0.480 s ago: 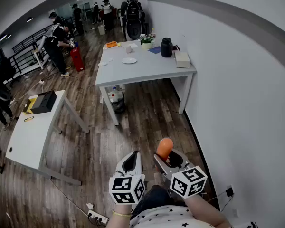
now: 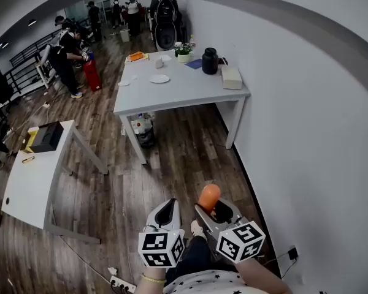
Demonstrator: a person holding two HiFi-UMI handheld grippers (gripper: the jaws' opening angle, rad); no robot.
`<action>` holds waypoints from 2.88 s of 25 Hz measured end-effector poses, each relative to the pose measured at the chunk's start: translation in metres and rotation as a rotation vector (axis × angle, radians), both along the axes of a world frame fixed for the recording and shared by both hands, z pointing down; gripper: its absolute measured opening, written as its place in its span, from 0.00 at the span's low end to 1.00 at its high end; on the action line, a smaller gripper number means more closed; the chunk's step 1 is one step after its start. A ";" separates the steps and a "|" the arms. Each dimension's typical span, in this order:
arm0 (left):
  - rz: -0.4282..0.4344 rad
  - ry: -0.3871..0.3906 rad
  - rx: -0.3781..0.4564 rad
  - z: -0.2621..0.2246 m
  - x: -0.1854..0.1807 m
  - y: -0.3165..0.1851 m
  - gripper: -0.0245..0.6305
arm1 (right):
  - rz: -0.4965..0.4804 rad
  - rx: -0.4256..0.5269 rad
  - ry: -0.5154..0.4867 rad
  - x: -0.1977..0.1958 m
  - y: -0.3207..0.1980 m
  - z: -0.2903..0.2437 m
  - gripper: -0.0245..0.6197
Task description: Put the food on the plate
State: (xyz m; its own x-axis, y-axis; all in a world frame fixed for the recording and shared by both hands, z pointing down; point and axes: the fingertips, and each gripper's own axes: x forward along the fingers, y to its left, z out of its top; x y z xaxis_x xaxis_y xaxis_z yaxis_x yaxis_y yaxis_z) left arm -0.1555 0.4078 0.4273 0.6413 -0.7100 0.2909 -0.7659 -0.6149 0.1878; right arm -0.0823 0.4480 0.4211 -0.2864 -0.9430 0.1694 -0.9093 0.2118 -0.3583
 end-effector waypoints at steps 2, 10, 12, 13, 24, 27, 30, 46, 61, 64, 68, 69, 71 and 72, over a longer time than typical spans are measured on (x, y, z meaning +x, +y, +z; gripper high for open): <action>-0.007 -0.008 0.005 0.001 0.006 -0.018 0.05 | -0.009 -0.010 0.001 0.006 -0.019 0.003 0.38; -0.057 -0.009 0.024 0.000 0.031 -0.146 0.05 | -0.052 -0.017 0.012 0.035 -0.145 0.004 0.38; -0.067 0.007 0.006 0.001 0.037 -0.184 0.05 | -0.062 -0.018 0.034 0.040 -0.181 0.001 0.38; -0.069 0.019 0.001 0.000 0.040 -0.204 0.05 | -0.069 -0.017 0.048 0.042 -0.199 -0.001 0.38; -0.052 0.037 0.015 -0.015 0.076 -0.378 0.05 | -0.048 -0.003 0.102 0.070 -0.366 -0.009 0.38; -0.061 0.032 0.001 -0.012 0.086 -0.413 0.05 | -0.049 -0.031 0.088 0.082 -0.402 -0.001 0.38; -0.072 0.022 -0.007 -0.005 0.093 -0.445 0.05 | -0.055 -0.047 0.074 0.093 -0.437 0.008 0.38; -0.175 0.019 -0.030 0.029 0.162 -0.694 0.05 | -0.172 -0.077 0.148 0.186 -0.714 0.032 0.38; -0.268 -0.016 -0.098 0.053 0.170 -0.813 0.05 | -0.392 -0.257 0.389 0.193 -0.914 0.090 0.38; -0.273 -0.004 -0.106 0.060 0.166 -0.834 0.05 | -0.446 -0.340 0.485 0.191 -0.956 0.110 0.38; -0.277 0.008 -0.142 0.076 0.160 -0.858 0.05 | -0.544 -0.471 0.644 0.180 -1.004 0.148 0.38; -0.279 0.010 -0.151 0.080 0.159 -0.864 0.05 | -0.573 -0.502 0.690 0.177 -1.014 0.158 0.38; -0.287 0.009 -0.157 0.084 0.159 -0.876 0.05 | -0.627 -0.550 0.792 0.173 -1.033 0.177 0.38; -0.291 0.009 -0.157 0.085 0.158 -0.881 0.05 | -0.650 -0.573 0.842 0.170 -1.040 0.186 0.38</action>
State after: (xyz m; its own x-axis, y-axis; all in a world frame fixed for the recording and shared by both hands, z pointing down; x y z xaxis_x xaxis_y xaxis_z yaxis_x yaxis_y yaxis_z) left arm 0.0024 -0.4728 0.5121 0.4209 -0.8108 0.4068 -0.9032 -0.3330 0.2709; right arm 0.0882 -0.5917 0.6074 -0.2783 -0.3909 0.8773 -0.6853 0.7208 0.1038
